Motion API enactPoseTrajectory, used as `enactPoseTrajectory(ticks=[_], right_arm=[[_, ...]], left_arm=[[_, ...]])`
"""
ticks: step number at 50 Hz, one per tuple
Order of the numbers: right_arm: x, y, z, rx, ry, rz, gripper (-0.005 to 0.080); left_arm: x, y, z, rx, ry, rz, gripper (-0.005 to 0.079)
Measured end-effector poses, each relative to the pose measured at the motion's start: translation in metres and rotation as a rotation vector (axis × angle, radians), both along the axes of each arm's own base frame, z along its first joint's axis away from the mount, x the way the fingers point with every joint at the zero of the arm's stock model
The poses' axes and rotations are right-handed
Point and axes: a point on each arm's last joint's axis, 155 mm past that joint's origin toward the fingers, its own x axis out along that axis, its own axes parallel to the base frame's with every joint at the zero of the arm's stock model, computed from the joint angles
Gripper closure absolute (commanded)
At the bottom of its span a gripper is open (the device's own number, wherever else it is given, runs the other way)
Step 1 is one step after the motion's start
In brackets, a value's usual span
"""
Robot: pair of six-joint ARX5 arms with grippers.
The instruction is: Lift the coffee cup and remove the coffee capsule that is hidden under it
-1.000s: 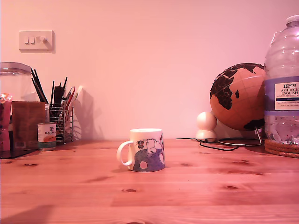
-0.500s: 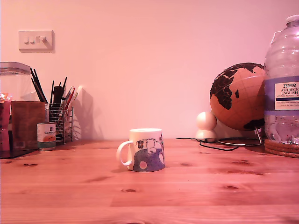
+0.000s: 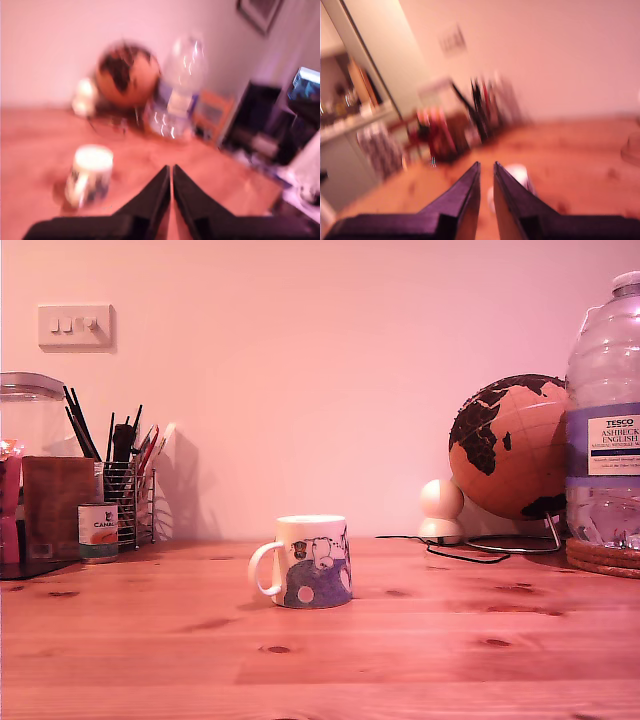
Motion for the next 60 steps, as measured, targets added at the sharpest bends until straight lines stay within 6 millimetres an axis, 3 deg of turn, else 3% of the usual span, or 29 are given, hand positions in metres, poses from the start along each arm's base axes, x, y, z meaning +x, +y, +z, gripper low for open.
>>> enactPoseTrajectory(ticks=[16,23,33,45,49,60], right_arm=[[0.035,0.007,-0.03,-0.016,0.279,0.067,0.0676],[0.058,0.005,-0.027,-0.06,0.309,0.048,0.0645],[0.084,0.002,-0.018,-0.174,0.31,0.013,0.0633],[0.098,0.018,-0.036,-0.254,0.379,0.038,0.0566],[0.1,0.025,-0.048,-0.275,0.413,0.053,0.0555],[0.1,0.042,-0.067,-0.336,0.447,0.094,0.0553]], left_arm=[[0.044,-0.002,0.006,0.21,0.074,-0.015,0.0751],[0.075,-0.005,-0.003,0.31,0.148,-0.006,0.0736],[0.103,-0.025,-0.027,0.446,0.232,-0.06,0.0596],[0.133,-0.07,-0.025,0.611,0.151,-0.115,0.0327],[0.14,-0.084,-0.035,0.675,0.157,-0.138,0.0292],[0.16,-0.105,-0.086,0.874,0.217,-0.188,0.0292]])
